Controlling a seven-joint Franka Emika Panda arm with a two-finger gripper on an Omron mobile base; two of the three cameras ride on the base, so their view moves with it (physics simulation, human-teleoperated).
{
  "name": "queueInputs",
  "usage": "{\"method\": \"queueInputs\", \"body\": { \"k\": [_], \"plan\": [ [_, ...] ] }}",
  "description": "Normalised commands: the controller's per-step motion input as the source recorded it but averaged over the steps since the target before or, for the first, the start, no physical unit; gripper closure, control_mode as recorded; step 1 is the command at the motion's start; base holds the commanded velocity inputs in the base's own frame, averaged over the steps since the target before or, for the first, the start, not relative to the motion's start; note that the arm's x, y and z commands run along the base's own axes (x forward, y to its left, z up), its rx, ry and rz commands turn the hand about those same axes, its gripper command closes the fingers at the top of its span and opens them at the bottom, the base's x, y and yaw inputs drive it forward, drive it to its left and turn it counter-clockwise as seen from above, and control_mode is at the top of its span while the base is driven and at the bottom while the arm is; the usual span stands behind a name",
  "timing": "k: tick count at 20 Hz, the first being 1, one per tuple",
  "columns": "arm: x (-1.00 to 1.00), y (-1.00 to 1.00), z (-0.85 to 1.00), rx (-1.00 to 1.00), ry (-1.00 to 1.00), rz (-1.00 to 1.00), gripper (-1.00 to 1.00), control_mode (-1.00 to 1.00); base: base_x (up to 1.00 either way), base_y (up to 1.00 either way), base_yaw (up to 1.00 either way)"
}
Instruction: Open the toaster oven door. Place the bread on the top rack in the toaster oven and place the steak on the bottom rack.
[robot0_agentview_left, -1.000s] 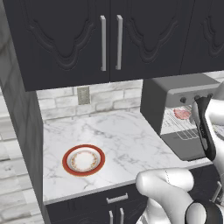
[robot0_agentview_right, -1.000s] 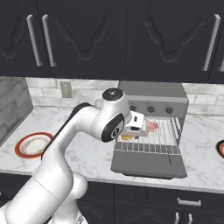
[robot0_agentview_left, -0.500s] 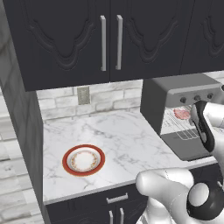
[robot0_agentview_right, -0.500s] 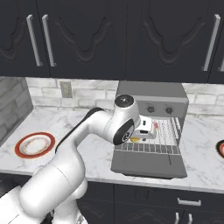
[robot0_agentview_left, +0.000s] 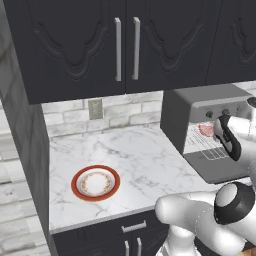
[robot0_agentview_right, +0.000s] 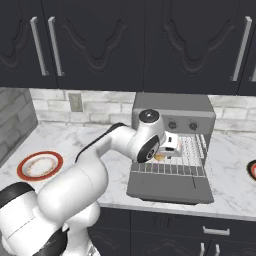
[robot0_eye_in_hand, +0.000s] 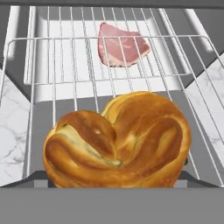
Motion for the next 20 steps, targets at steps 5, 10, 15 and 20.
{"method": "queueInputs", "body": {
  "k": [5,10,15,20],
  "plan": [
    [0.18,-0.16,-0.25,0.06,0.00,0.00,1.00,-1.00,0.00,0.00,0.00],
    [0.15,-0.12,-0.22,0.03,0.00,0.00,1.00,-1.00,0.00,0.00,0.00],
    [0.17,-0.09,-0.13,0.02,0.01,0.00,1.00,-1.00,0.00,0.00,0.00],
    [0.03,-0.09,-0.09,0.01,0.00,0.00,1.00,-1.00,0.00,0.00,0.00]
  ]
}}
